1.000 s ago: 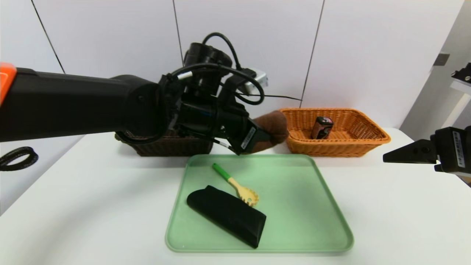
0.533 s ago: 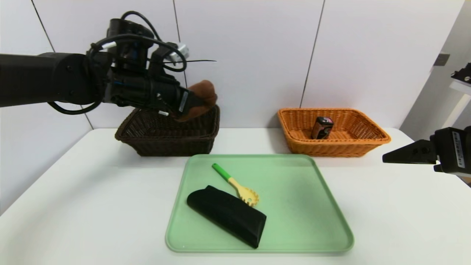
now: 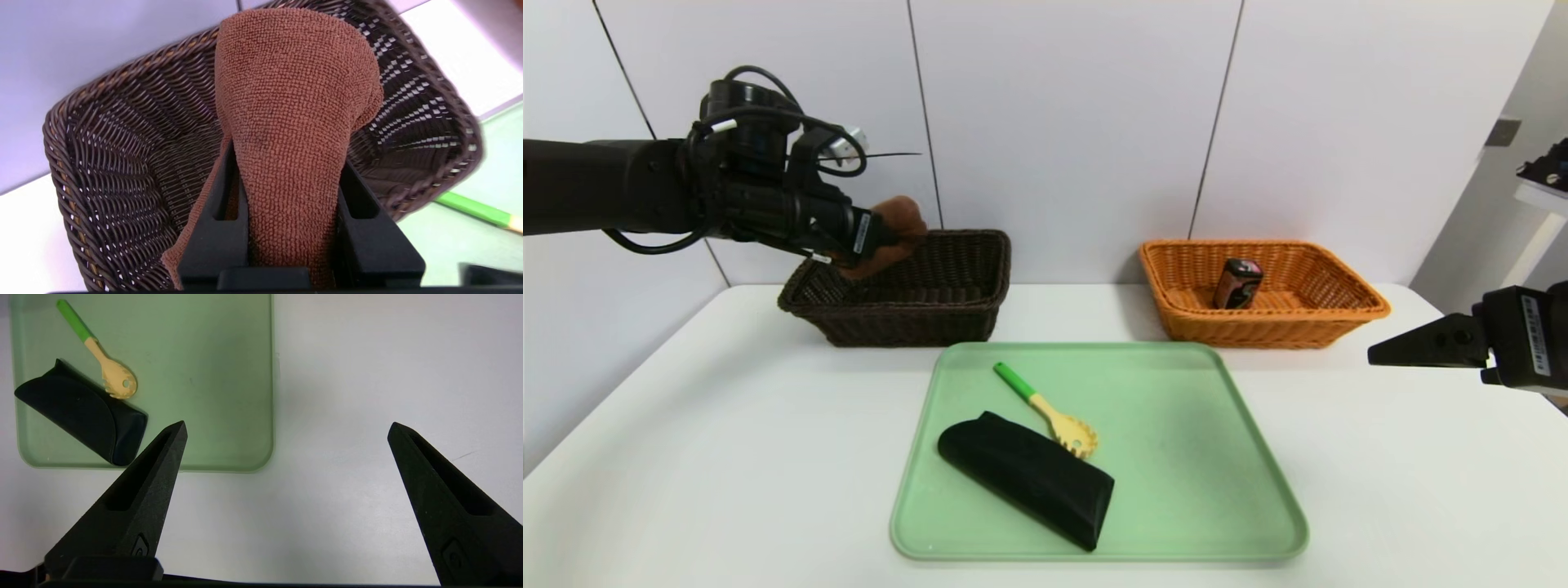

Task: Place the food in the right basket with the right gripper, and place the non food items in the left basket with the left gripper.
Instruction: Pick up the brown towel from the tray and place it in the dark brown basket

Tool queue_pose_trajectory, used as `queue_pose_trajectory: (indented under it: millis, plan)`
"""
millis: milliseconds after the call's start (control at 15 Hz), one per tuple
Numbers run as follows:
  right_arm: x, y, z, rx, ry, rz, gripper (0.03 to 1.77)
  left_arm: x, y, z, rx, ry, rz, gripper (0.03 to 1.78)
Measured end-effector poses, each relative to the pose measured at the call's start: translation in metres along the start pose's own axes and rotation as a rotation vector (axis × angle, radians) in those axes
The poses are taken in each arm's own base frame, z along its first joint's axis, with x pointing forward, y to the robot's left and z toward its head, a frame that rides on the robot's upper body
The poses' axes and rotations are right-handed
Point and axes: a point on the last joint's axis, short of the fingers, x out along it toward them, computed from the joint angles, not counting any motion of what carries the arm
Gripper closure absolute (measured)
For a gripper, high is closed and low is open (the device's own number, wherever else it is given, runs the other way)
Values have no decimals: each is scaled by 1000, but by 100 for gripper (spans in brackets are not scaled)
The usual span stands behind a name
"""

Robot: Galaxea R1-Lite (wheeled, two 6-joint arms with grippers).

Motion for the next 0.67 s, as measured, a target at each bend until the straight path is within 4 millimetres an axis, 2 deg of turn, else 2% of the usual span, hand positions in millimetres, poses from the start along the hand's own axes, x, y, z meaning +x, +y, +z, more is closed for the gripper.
queue_pose_trajectory:
  millis: [667]
  plan:
    - [2,0,-2,-2,11,-2,10,40,38,-20,-106,45,55,128]
